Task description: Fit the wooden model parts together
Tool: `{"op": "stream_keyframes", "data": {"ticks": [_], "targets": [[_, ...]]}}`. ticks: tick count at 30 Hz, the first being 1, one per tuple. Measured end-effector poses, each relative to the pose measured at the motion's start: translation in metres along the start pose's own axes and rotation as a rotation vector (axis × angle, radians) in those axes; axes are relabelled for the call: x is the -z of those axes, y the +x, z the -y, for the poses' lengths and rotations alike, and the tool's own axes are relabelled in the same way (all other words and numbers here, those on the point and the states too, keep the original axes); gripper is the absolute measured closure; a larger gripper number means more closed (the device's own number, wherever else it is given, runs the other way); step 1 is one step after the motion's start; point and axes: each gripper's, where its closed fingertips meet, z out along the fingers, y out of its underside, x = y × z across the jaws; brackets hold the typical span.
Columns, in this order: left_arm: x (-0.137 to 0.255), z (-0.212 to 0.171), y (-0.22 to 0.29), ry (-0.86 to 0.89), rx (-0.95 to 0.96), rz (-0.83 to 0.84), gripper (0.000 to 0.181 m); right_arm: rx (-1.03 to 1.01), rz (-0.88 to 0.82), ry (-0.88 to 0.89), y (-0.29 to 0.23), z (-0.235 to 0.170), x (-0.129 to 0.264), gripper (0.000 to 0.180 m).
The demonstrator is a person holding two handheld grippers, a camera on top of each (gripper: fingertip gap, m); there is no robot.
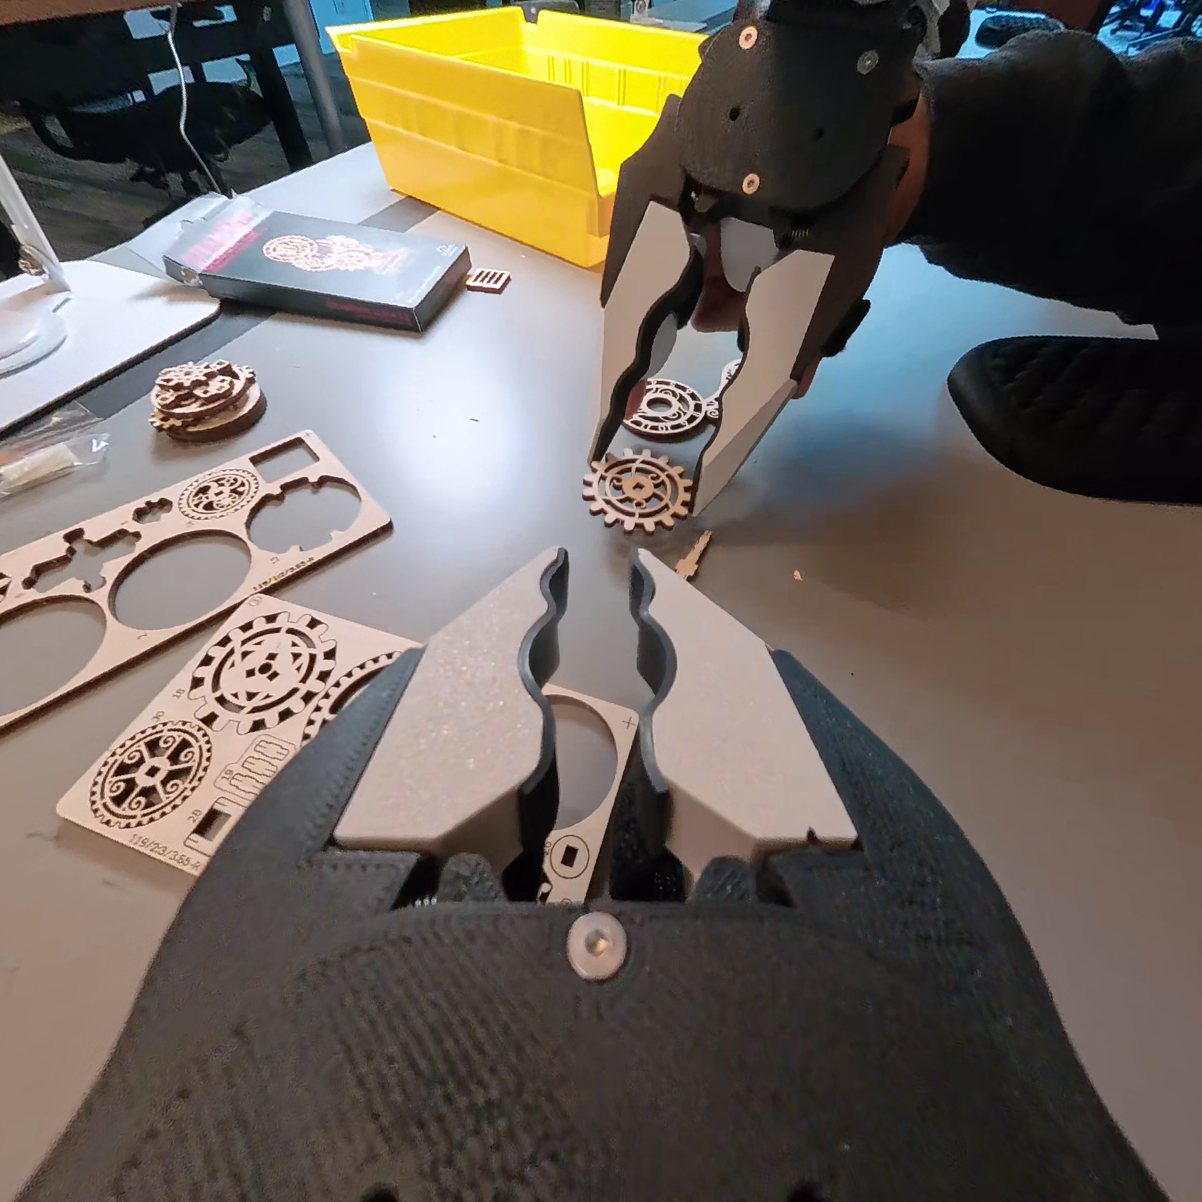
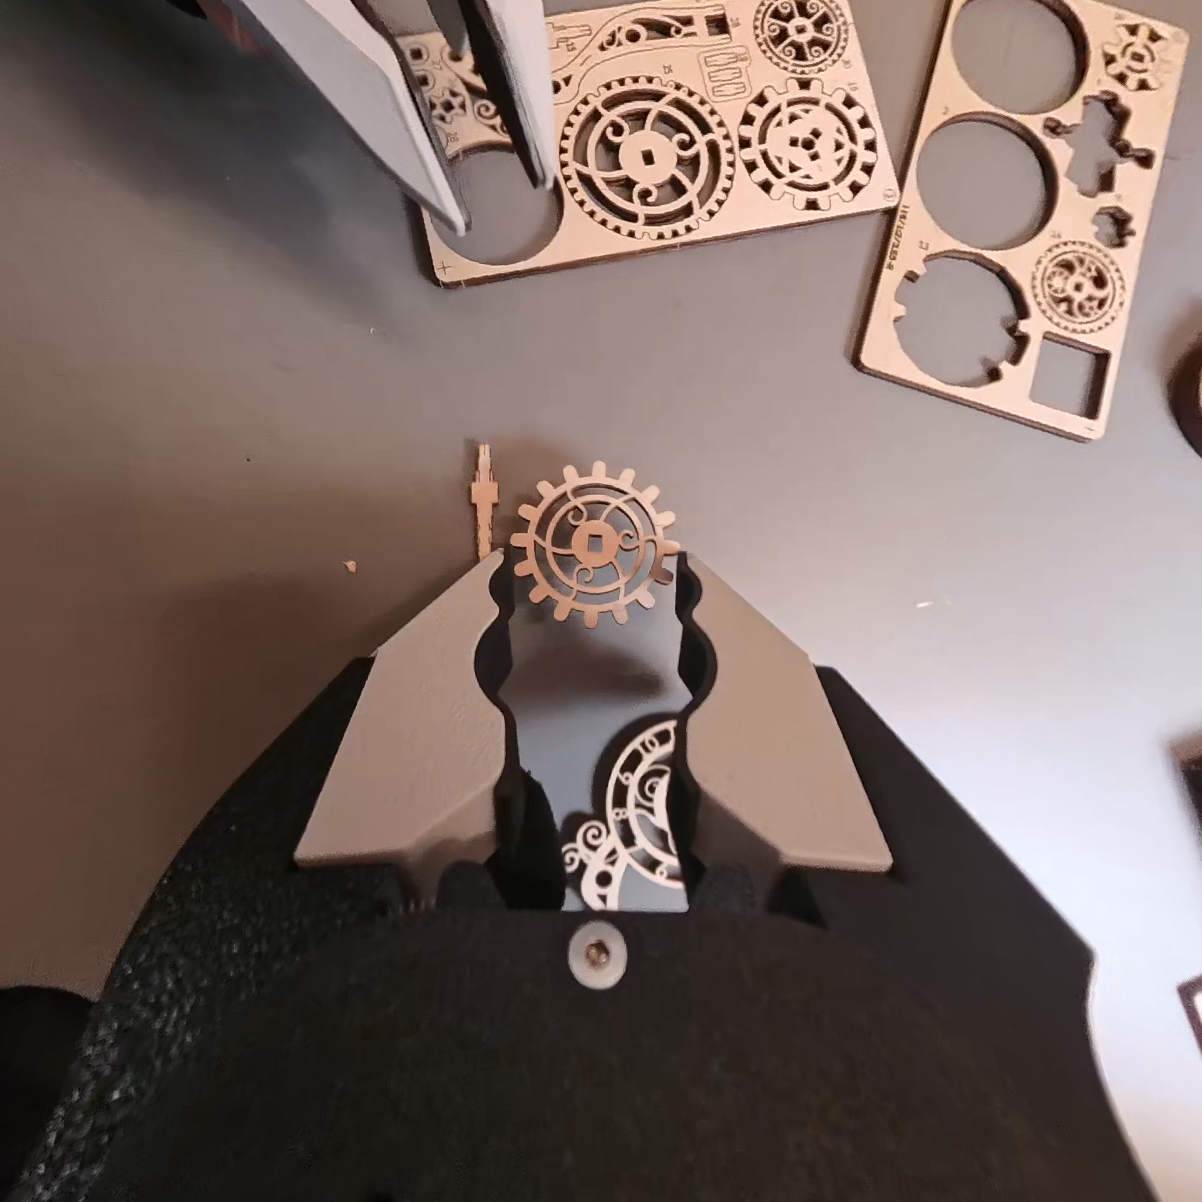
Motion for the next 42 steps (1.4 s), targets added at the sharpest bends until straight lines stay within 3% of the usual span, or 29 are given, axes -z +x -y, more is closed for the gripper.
{"op": "stream_keyframes", "data": {"ticks": [6,16,20,24,35,42], "targets": [[0.000,-0.001,0.002,-0.001,0.005,-0.015,0.163,0.039,-0.001,0.074,-0.002,0.021,0.000,0.132],[-0.002,0.002,0.012,0.012,0.006,-0.069,0.161,-0.042,-0.110,0.436,-0.011,0.059,0.039,0.132],[0.002,0.022,0.046,0.120,0.165,-0.305,0.162,-0.060,-0.145,0.552,-0.037,0.072,0.053,0.132],[0.003,0.038,0.067,0.192,0.305,-0.458,0.162,0.029,-0.233,0.529,-0.048,0.070,0.050,0.132],[-0.006,0.028,0.061,0.129,0.156,-0.320,0.171,0.063,-0.275,0.562,-0.042,0.063,0.035,0.134],[-0.006,0.029,0.065,0.140,0.157,-0.346,0.171,0.050,-0.229,0.620,-0.046,0.060,0.038,0.134]]}}
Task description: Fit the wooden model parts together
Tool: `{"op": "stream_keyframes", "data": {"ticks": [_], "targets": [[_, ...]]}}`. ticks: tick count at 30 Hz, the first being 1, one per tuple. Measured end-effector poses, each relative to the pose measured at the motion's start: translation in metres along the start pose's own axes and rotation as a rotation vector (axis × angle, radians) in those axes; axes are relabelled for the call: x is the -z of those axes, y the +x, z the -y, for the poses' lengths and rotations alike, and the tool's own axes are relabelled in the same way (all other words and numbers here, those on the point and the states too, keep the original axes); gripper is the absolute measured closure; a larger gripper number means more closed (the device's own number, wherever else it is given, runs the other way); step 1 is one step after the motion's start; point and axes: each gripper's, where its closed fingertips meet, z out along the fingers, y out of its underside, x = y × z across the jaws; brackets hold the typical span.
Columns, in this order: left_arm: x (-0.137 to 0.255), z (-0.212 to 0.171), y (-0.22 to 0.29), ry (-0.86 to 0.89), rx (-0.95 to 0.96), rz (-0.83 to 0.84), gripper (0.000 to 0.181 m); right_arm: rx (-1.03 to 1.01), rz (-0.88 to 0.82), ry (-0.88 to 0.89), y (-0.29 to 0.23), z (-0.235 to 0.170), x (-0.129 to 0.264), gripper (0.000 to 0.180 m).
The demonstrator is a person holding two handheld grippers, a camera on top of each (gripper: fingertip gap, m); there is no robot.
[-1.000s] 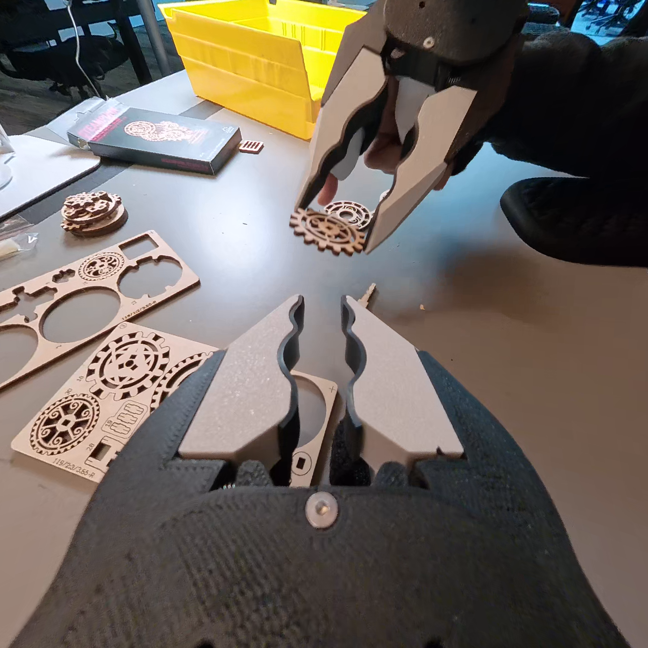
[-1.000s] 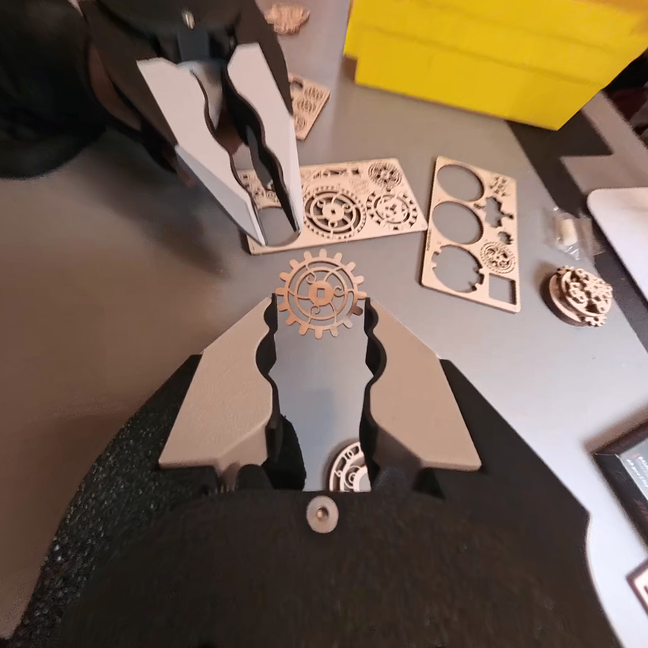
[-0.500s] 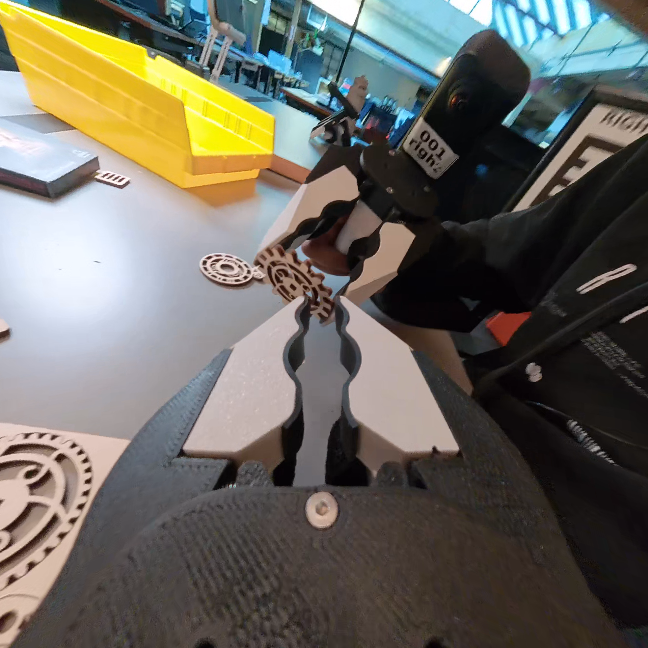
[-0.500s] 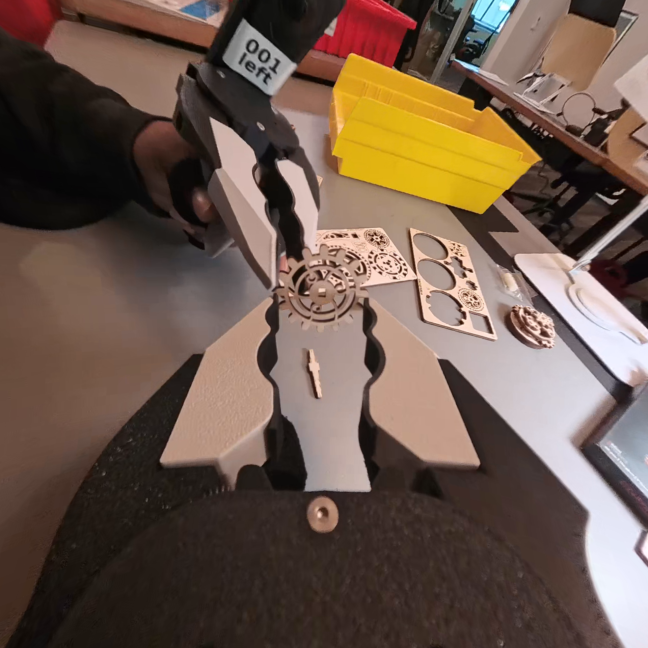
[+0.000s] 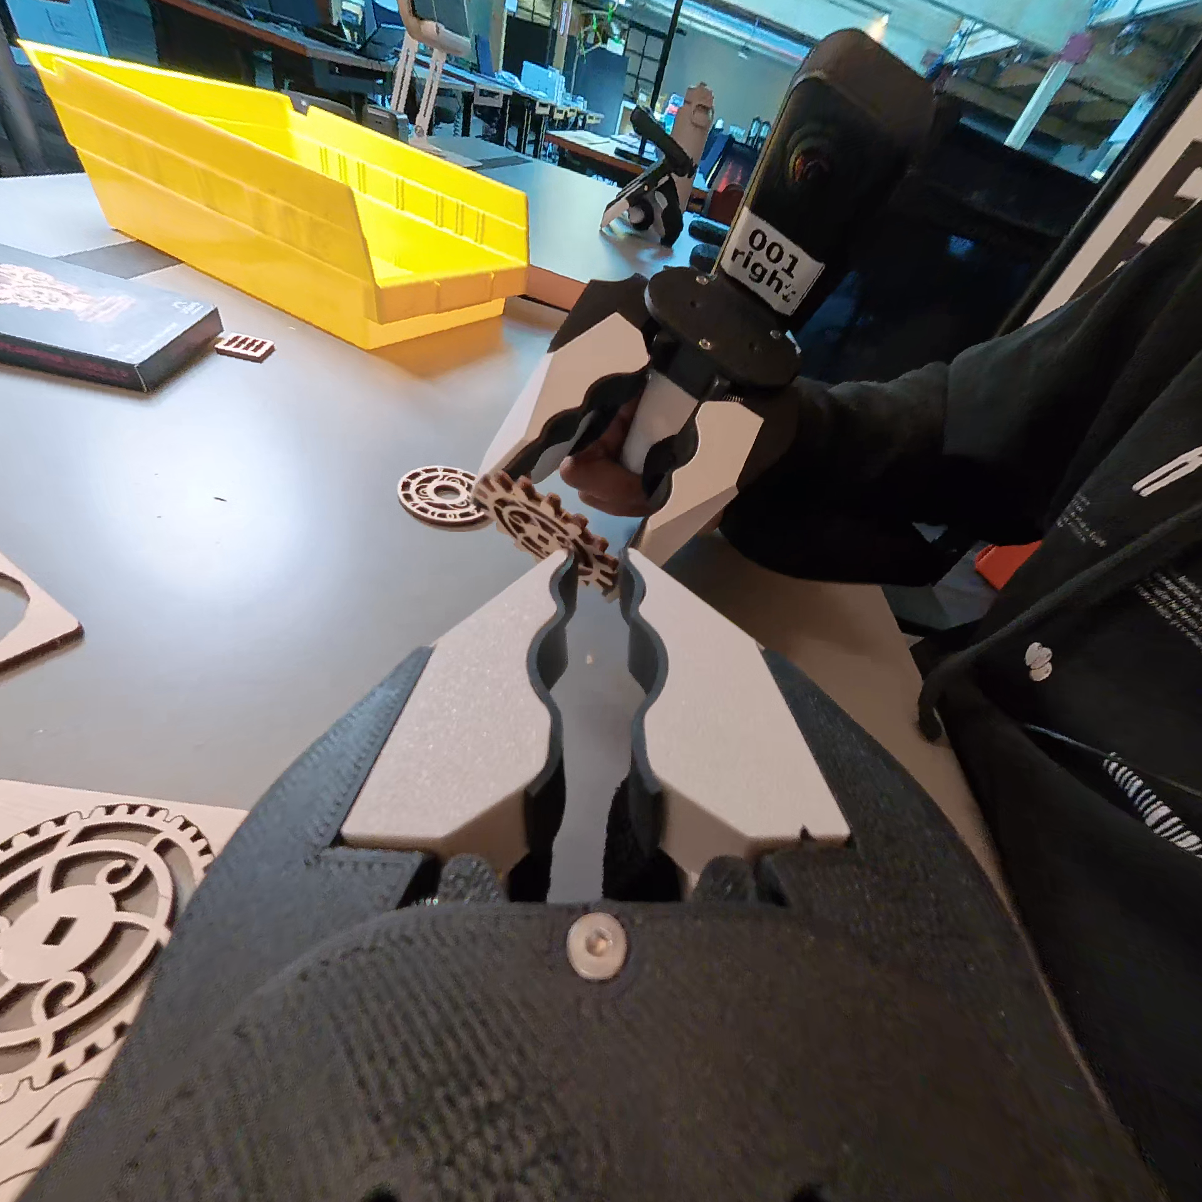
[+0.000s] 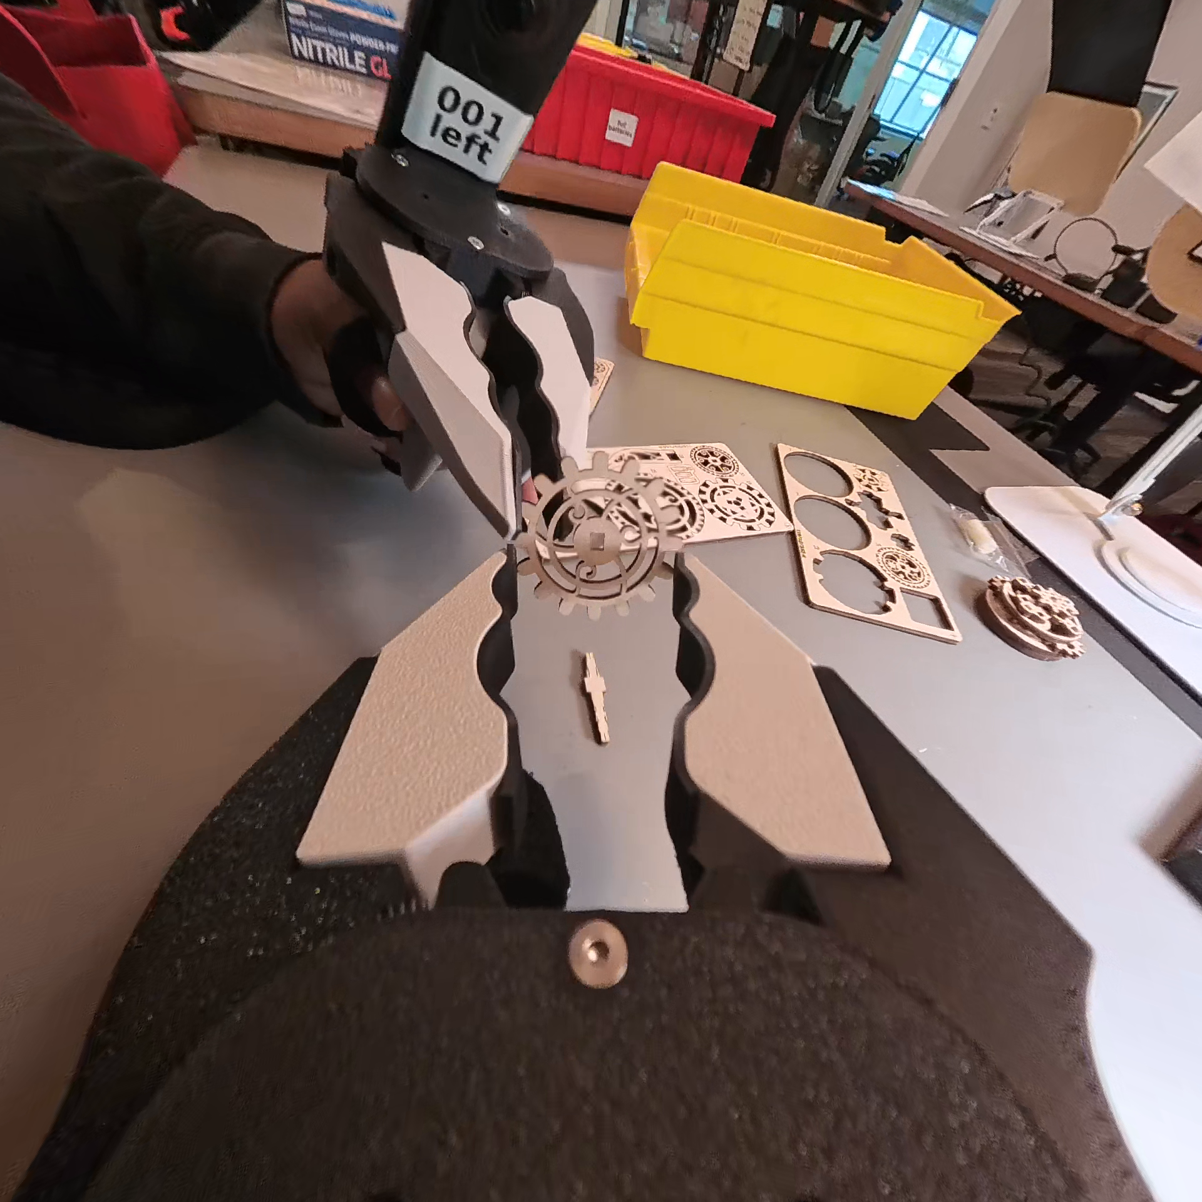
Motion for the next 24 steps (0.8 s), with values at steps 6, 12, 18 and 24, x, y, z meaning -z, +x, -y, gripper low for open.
{"op": "stream_keyframes", "data": {"ticks": [6,12,18,24], "targets": [[0.005,0.010,0.003,0.084,0.142,-0.093,0.168,-0.016,0.005,0.019,0.000,-0.001,0.001,0.134],[0.014,0.018,-0.012,0.172,0.311,-0.113,0.139,0.008,-0.026,0.092,0.002,0.012,0.006,0.134],[0.008,0.022,-0.003,0.202,0.430,-0.231,0.126,0.042,-0.014,0.153,-0.005,0.026,0.007,0.134],[0.003,0.021,0.006,0.187,0.458,-0.293,0.125,0.033,0.005,0.172,-0.009,0.028,0.005,0.135]]}}
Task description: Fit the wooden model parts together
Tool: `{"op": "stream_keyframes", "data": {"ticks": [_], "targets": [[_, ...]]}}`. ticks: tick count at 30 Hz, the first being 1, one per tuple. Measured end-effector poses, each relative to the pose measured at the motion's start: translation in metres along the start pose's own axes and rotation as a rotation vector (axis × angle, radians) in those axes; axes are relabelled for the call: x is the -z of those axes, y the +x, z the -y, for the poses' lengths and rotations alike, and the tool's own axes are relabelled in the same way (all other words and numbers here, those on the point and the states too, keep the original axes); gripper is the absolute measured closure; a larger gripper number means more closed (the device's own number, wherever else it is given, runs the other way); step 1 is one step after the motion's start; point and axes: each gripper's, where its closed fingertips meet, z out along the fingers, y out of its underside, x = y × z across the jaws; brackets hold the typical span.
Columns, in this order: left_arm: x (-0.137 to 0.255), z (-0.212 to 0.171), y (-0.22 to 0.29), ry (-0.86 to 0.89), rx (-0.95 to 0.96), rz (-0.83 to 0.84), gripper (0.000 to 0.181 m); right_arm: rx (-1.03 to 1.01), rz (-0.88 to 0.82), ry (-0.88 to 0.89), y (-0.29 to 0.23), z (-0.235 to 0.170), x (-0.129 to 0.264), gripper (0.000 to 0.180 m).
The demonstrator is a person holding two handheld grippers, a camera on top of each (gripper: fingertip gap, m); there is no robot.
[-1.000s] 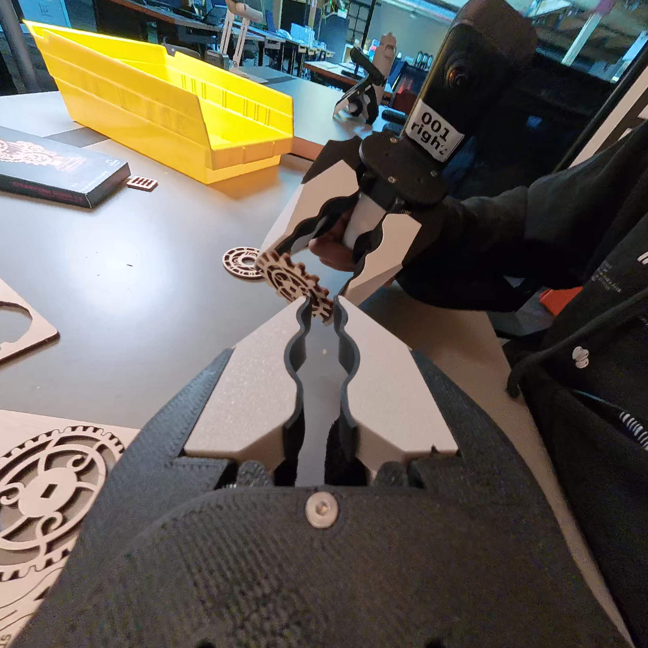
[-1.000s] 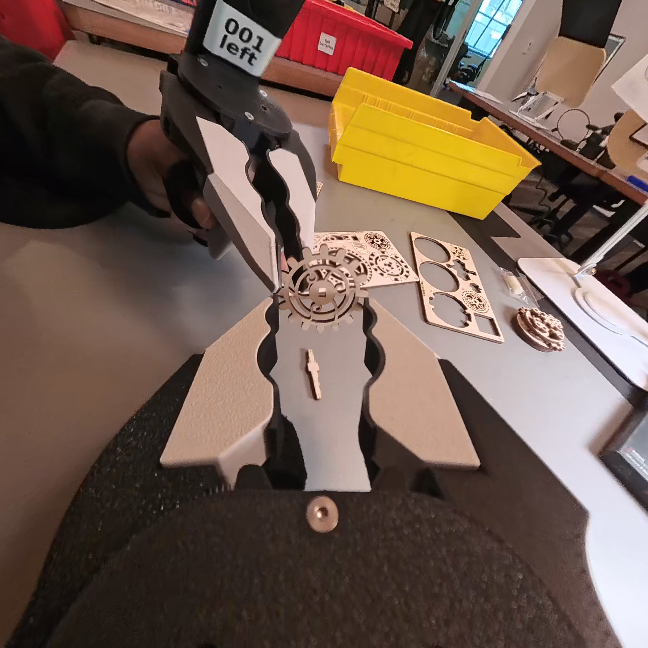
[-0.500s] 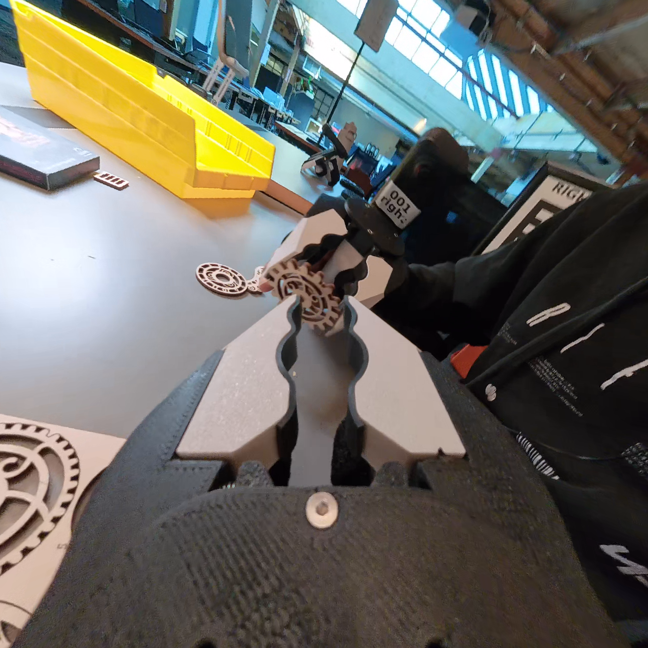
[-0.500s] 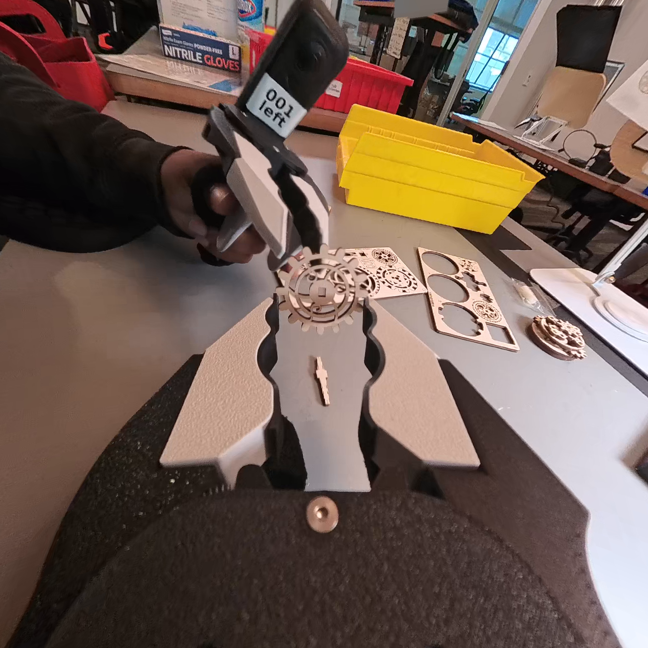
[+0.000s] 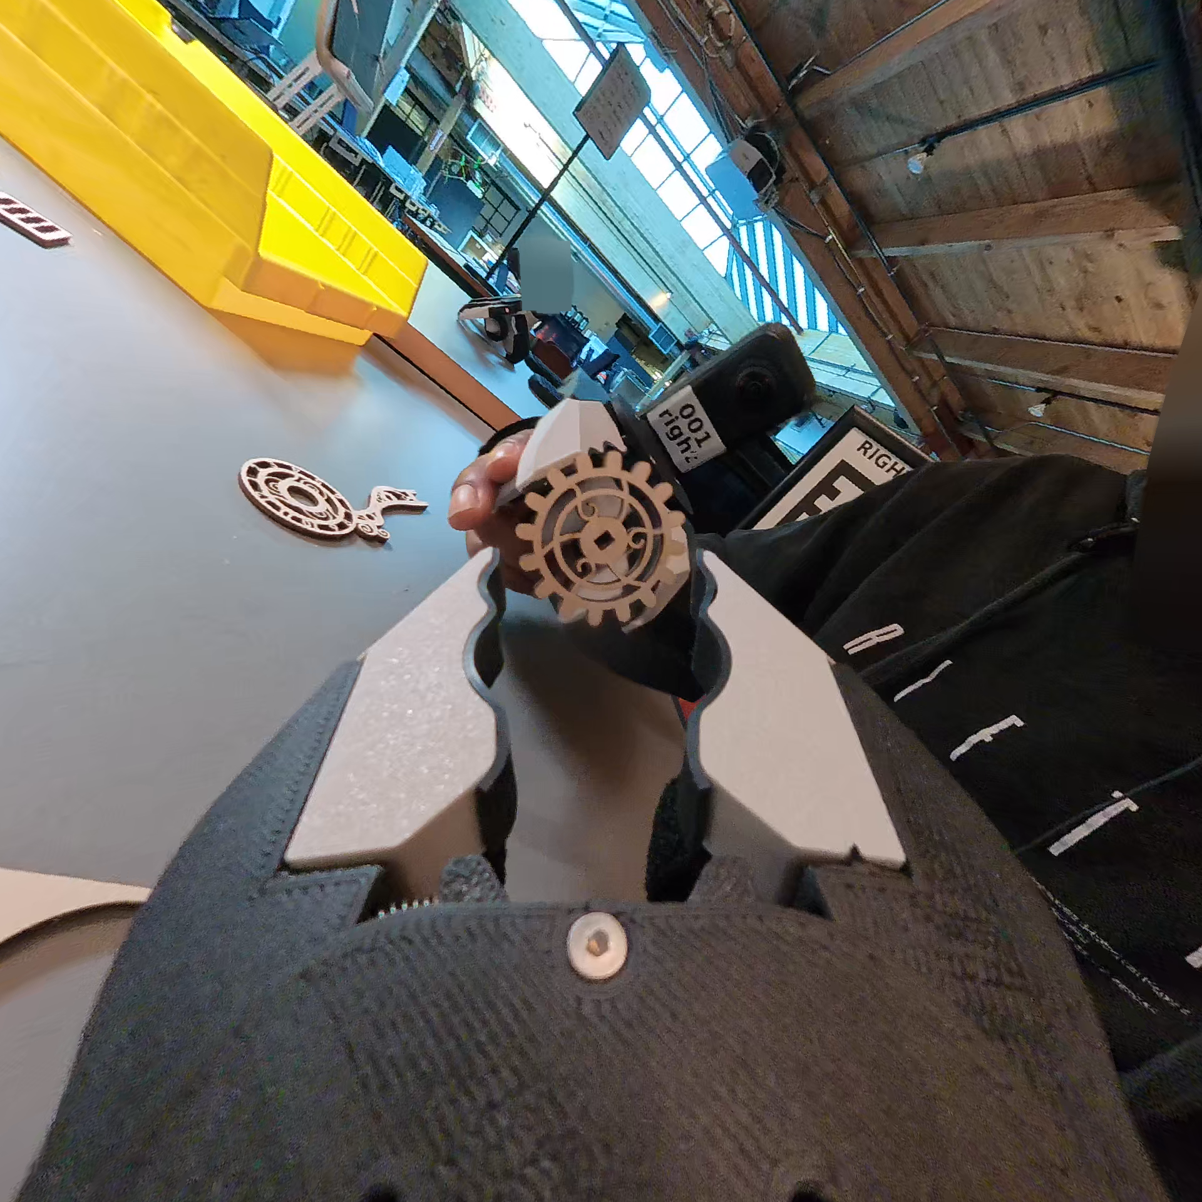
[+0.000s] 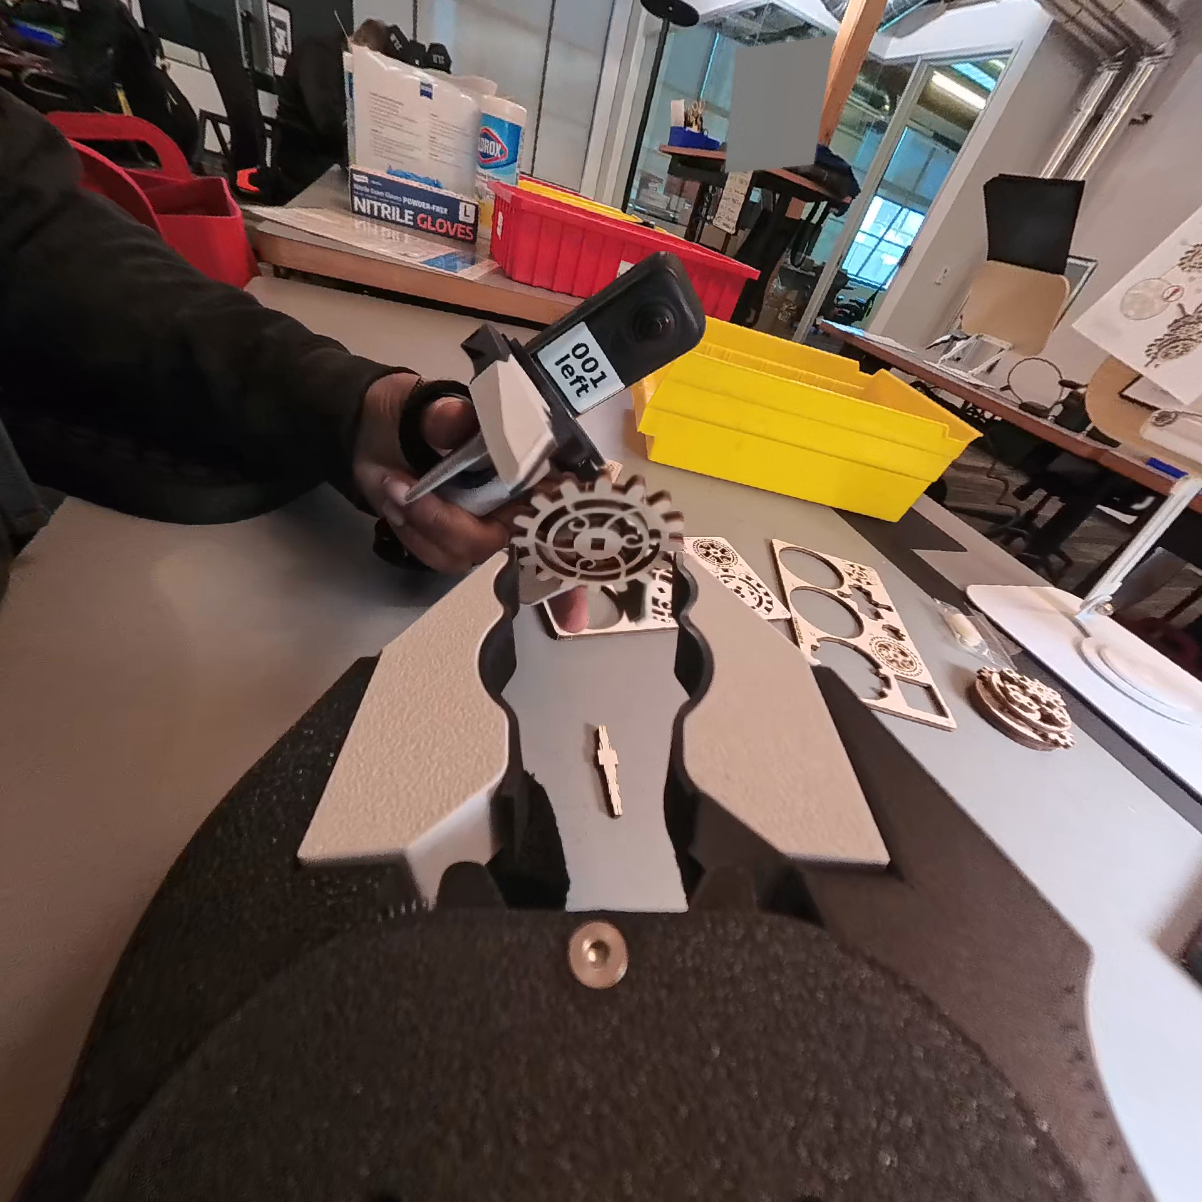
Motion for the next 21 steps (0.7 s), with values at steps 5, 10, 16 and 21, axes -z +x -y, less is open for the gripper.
{"op": "stream_keyframes", "data": {"ticks": [5,10,16,21], "targets": [[0.000,-0.004,0.004,-0.030,-0.021,-0.013,0.125,-0.039,-0.004,0.023,0.005,0.002,0.002,0.135],[0.012,0.003,-0.008,-0.023,-0.065,0.071,0.130,-0.046,0.004,0.016,0.007,0.000,0.006,0.135],[0.008,-0.003,-0.011,-0.071,-0.088,0.102,0.125,-0.039,0.010,-0.016,0.008,-0.005,0.006,0.135],[-0.002,-0.011,-0.010,-0.096,-0.034,0.065,0.116,0.009,0.024,-0.092,-0.001,-0.016,-0.003,0.135]]}}
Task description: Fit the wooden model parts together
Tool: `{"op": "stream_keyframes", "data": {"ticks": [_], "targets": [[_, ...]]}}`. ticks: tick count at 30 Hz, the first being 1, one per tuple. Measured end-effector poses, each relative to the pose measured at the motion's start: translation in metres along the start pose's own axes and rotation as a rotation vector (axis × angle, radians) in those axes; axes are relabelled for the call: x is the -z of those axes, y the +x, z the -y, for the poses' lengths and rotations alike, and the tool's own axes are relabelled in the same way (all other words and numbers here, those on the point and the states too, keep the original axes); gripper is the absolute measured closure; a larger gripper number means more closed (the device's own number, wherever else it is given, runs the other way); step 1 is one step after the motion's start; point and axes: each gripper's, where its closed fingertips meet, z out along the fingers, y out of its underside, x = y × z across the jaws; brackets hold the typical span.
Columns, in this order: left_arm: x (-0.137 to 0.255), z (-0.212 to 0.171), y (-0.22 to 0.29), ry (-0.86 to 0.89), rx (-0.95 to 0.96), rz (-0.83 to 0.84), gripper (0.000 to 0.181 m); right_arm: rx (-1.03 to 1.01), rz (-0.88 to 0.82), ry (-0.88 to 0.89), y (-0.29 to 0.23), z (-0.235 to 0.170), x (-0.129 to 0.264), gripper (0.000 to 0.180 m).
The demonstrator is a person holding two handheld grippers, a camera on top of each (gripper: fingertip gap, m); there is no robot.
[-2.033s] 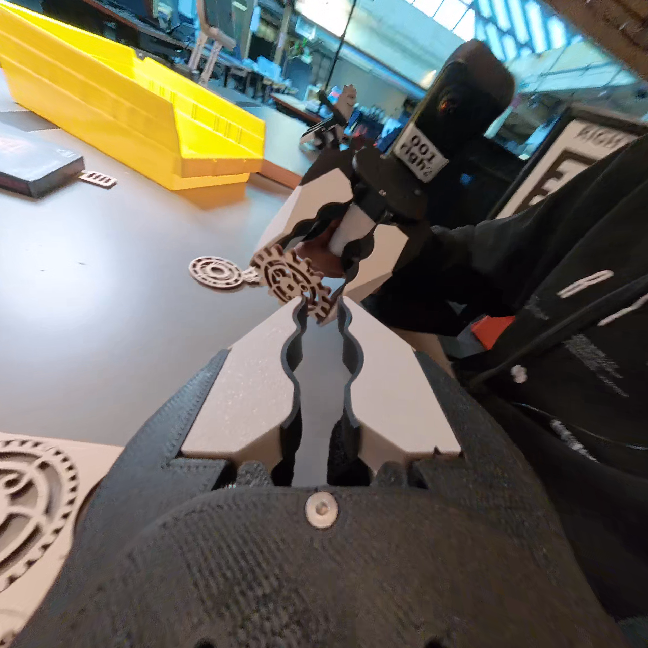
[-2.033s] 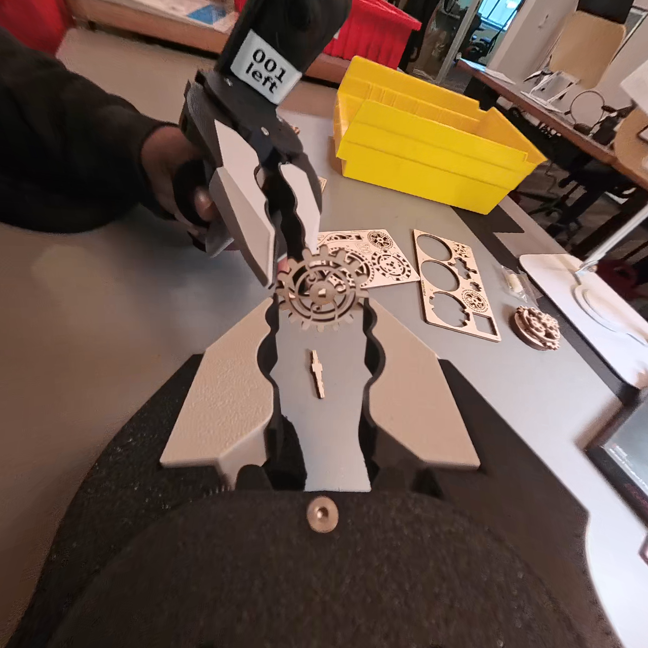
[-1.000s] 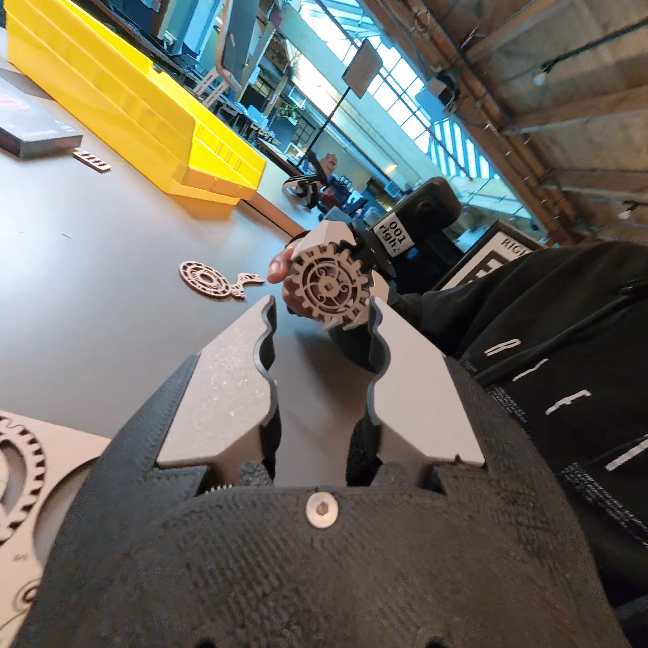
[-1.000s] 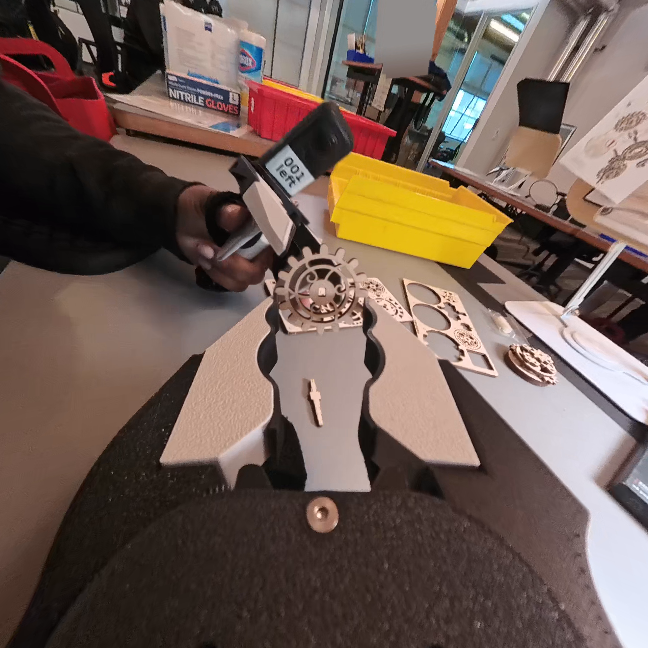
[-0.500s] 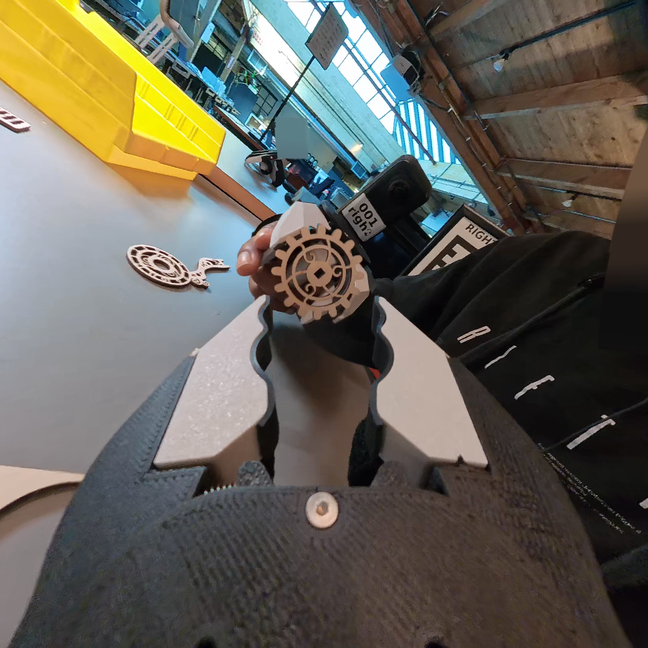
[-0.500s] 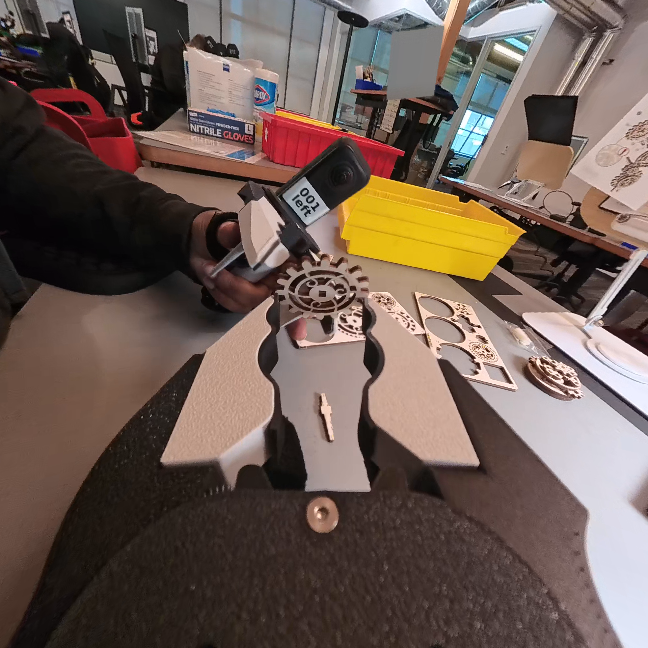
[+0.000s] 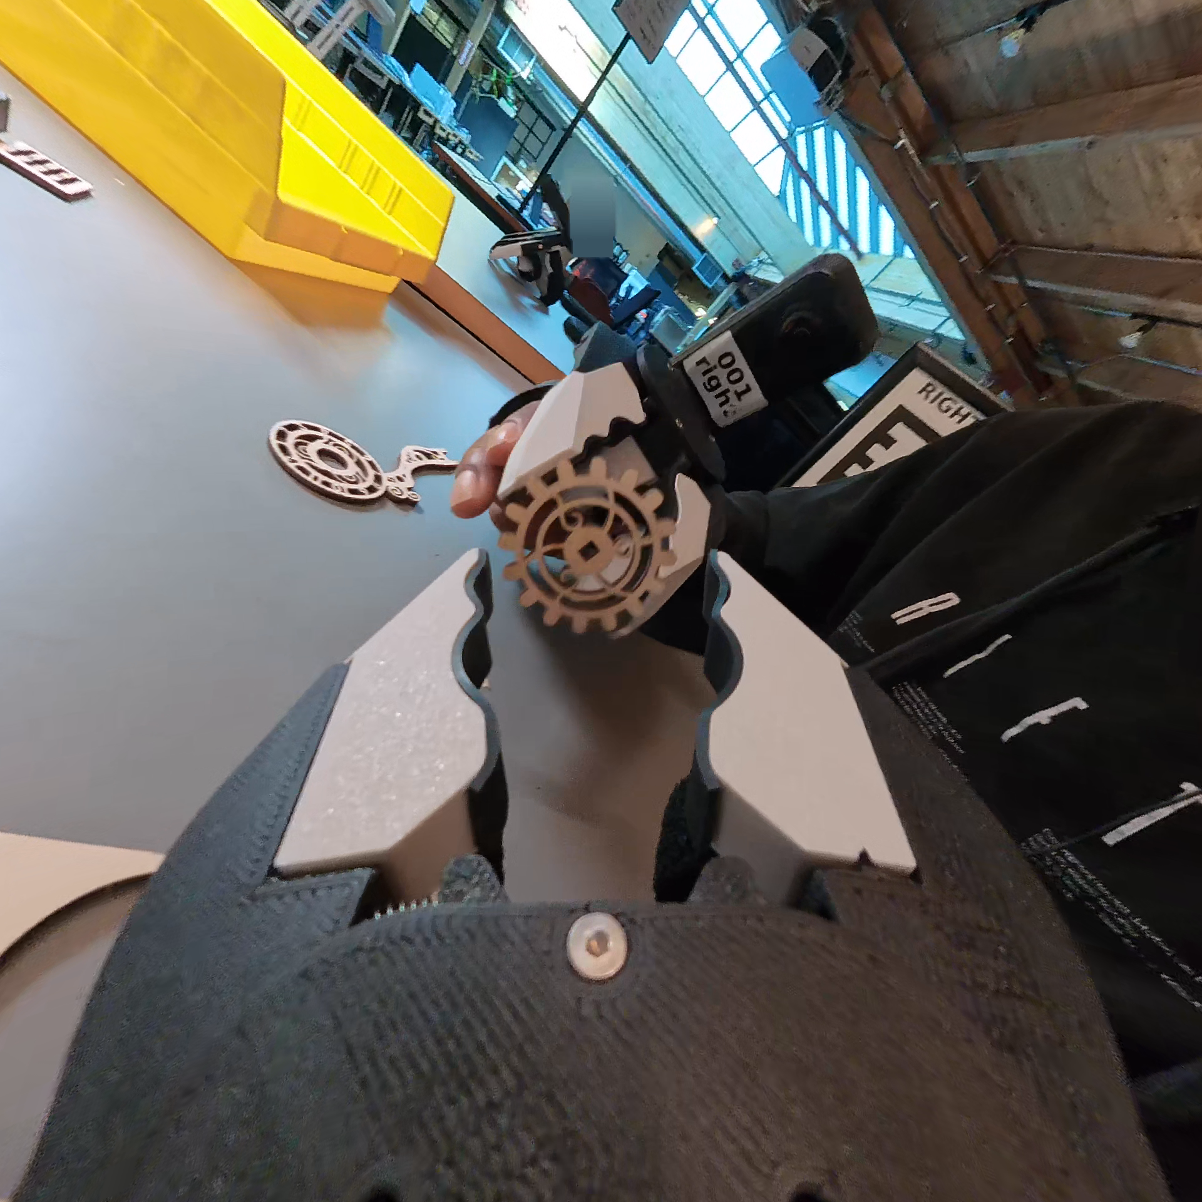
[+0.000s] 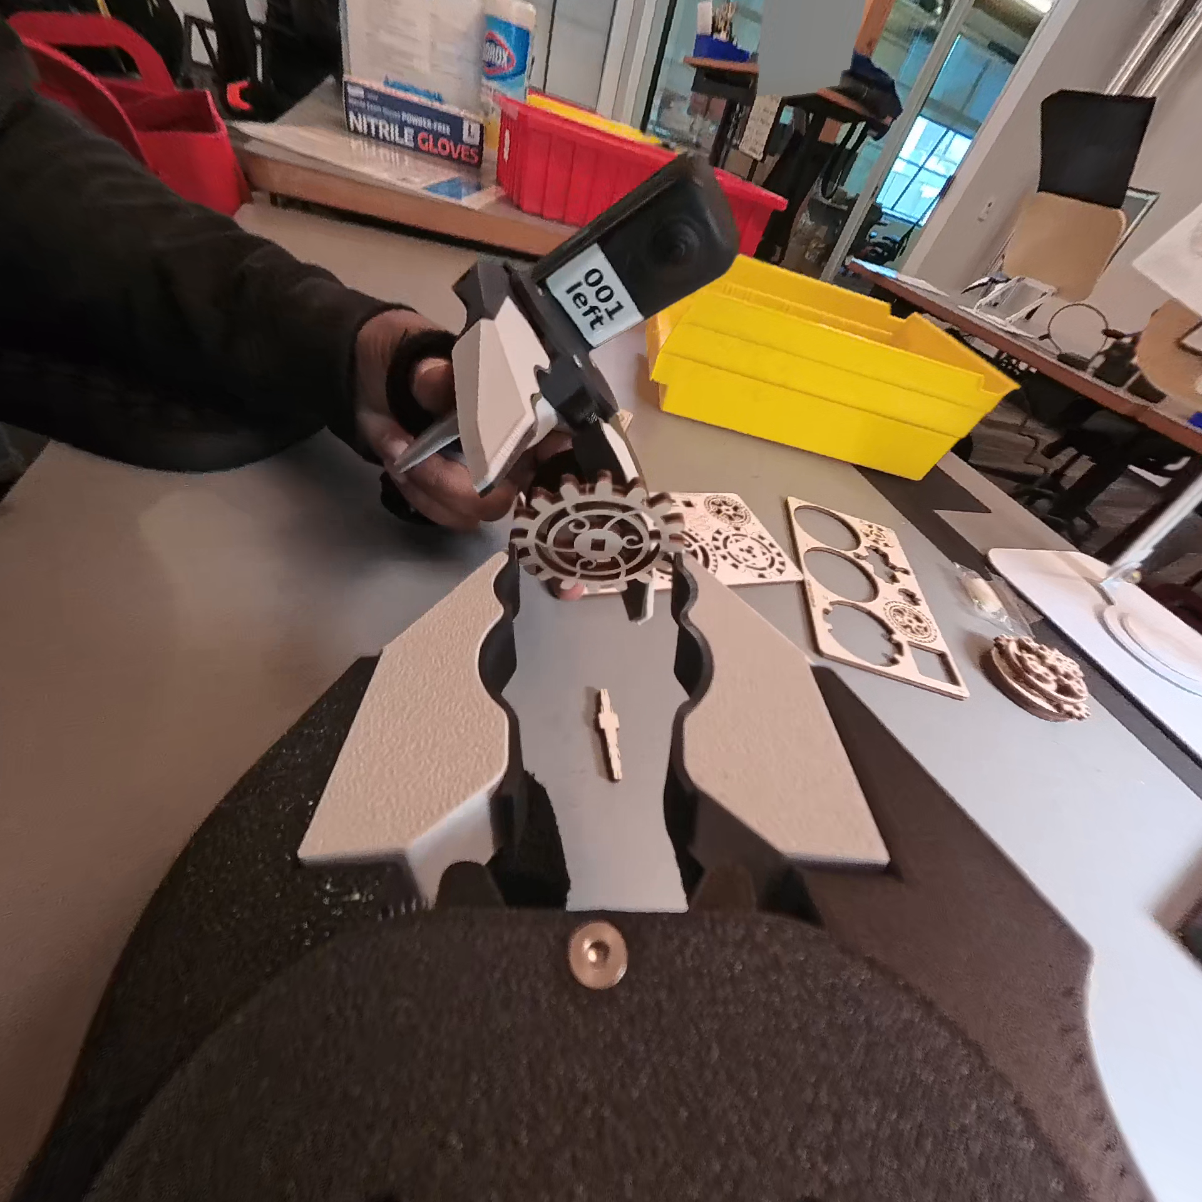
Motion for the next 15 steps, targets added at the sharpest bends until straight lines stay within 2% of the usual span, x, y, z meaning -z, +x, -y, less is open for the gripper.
{"op": "stream_keyframes", "data": {"ticks": [3,8,11,15], "targets": [[-0.001,-0.003,0.001,-0.002,0.055,-0.039,0.128,0.042,0.009,-0.025,-0.006,-0.001,-0.004,0.135],[0.007,0.016,0.017,0.130,0.214,-0.228,0.128,0.009,-0.017,0.049,-0.003,0.017,-0.001,0.135],[0.006,0.016,0.016,0.128,0.218,-0.228,0.129,0.019,-0.033,0.048,-0.001,0.018,0.000,0.129],[-0.004,0.006,0.009,0.063,0.179,-0.149,0.128,0.060,-0.024,-0.017,-0.006,0.012,-0.004,0.124]]}}
